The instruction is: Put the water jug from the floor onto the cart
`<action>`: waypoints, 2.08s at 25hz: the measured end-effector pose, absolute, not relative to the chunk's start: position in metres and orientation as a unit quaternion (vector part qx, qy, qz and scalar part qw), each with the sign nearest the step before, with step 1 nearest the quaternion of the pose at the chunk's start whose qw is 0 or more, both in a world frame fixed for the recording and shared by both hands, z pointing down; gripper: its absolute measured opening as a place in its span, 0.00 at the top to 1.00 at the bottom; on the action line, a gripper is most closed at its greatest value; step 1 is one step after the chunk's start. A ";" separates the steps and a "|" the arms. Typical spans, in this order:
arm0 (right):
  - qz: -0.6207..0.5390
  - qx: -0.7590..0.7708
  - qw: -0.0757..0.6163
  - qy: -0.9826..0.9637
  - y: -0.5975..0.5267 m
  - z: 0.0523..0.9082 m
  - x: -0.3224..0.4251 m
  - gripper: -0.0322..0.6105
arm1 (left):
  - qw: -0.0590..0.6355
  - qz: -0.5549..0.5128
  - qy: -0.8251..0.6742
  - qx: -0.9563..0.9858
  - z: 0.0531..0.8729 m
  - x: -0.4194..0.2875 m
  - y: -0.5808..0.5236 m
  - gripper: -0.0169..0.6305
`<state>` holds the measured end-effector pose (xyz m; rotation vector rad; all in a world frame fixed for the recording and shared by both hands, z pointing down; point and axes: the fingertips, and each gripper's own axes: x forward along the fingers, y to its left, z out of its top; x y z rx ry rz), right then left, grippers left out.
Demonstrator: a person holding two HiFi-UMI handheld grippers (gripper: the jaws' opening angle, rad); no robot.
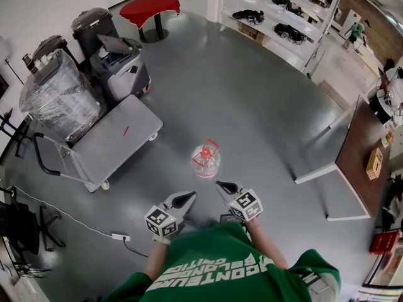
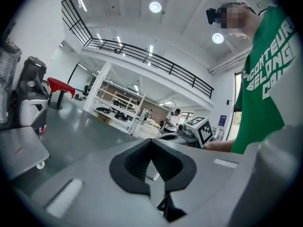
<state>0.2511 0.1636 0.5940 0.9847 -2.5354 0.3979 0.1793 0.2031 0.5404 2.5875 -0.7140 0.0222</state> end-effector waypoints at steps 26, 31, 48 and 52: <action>0.109 0.317 0.247 -0.909 0.099 0.596 0.161 0.96 | 0.235 -0.025 -0.253 0.938 0.540 0.101 0.141 0.96; 0.102 0.309 0.253 -0.911 0.093 0.593 0.136 0.96 | 0.236 -0.030 -0.240 0.941 0.539 0.083 0.140 0.96; 0.100 0.269 0.275 -0.918 0.093 0.610 0.073 0.96 | 0.257 -0.036 -0.262 0.930 0.552 0.022 0.132 0.95; 0.096 0.259 0.273 -0.922 0.077 0.612 0.069 0.96 | 0.249 -0.027 -0.280 0.927 0.553 0.018 0.120 0.95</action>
